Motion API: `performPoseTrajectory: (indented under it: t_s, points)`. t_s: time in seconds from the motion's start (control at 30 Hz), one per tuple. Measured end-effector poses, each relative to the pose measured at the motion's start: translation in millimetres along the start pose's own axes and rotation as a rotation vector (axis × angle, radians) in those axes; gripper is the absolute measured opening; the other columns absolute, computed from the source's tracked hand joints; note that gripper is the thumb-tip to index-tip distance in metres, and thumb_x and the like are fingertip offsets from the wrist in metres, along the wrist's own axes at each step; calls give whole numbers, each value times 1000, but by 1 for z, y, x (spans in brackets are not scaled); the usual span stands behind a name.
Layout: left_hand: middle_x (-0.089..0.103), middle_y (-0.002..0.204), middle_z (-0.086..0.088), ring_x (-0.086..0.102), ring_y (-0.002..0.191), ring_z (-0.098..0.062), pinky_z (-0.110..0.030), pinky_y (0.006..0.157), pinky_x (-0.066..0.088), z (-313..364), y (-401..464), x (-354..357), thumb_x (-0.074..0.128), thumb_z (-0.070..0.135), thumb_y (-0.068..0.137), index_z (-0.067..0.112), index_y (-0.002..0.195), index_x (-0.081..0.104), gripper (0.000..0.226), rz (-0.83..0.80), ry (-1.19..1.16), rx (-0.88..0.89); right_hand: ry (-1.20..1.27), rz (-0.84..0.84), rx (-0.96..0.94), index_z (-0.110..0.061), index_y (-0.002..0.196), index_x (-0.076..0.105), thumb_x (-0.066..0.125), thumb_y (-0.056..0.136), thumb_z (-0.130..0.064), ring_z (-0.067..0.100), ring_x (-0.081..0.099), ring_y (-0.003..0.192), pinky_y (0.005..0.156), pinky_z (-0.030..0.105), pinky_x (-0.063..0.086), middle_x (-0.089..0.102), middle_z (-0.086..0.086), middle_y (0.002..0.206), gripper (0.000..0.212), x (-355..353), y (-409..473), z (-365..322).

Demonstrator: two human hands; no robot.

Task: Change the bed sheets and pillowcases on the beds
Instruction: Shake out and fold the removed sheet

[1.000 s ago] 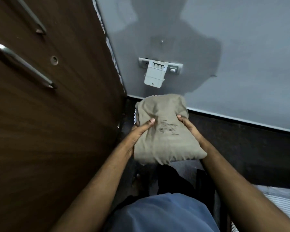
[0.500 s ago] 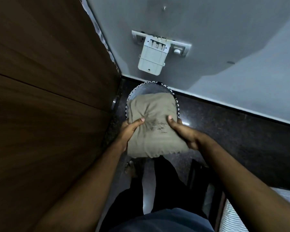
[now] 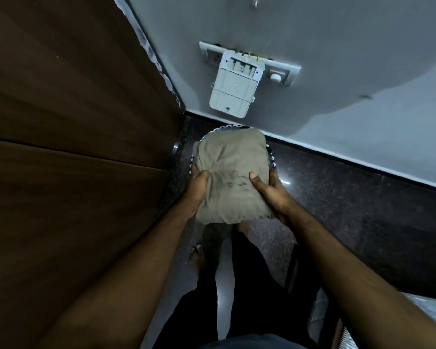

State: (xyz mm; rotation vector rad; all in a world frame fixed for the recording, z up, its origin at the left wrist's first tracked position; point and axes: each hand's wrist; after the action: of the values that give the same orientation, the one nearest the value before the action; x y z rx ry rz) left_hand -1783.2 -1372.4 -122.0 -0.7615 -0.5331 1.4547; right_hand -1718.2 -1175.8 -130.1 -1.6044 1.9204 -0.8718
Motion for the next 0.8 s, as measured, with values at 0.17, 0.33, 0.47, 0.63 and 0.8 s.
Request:
performPoseTrajectory:
  t_s: [0.17, 0.33, 0.47, 0.63, 0.8]
  points:
    - [59, 139, -4, 59, 124, -27, -52, 108, 47, -49, 66, 8, 53, 13, 83, 30, 147, 43, 67, 10, -38, -59, -209, 80, -177, -36, 145, 35, 74, 79, -61, 10, 55, 127, 109, 44, 46, 52, -10, 141, 81, -1, 36, 13]
    - [67, 122, -18, 64, 106, -33, -52, 99, 52, -49, 73, 25, 52, 15, 85, 17, 115, 65, 32, 112, -258, -216, -305, 74, -228, -39, 150, 28, 75, 77, -66, 19, 49, 134, 111, 50, 42, 47, -7, 147, 91, -8, 88, 59]
    - [69, 119, -25, 64, 108, -45, -55, 101, 51, -94, 119, 28, 65, 43, 61, 3, 110, 72, 64, 166, -303, -394, -284, 75, -221, -27, 151, 29, 76, 77, -64, 19, 51, 134, 110, 51, 44, 50, 0, 147, 94, -11, 119, 93]
    - [70, 65, -7, 62, 71, -27, -35, 75, 52, -79, 108, 41, 44, 28, 97, 13, 84, 68, 31, 94, -273, -439, -259, 61, -151, -29, 152, 24, 75, 79, -60, 16, 53, 132, 110, 49, 45, 50, -1, 147, 95, -10, 140, 113]
    - [71, 68, -3, 63, 71, -24, -30, 68, 52, -75, 139, 49, 40, 32, 104, 14, 91, 68, 35, 43, -185, -455, -377, 69, -141, -14, 151, 26, 71, 79, -53, 24, 52, 132, 113, 48, 42, 50, 9, 146, 93, -4, 179, 116]
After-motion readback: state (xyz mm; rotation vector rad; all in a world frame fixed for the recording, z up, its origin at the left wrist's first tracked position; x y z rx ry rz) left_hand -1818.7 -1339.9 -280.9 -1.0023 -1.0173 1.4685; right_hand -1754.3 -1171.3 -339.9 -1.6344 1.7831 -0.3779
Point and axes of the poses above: each hand's wrist, its own y-axis towards the middle knuckle, its own x-axis out of the palm, z = x × y
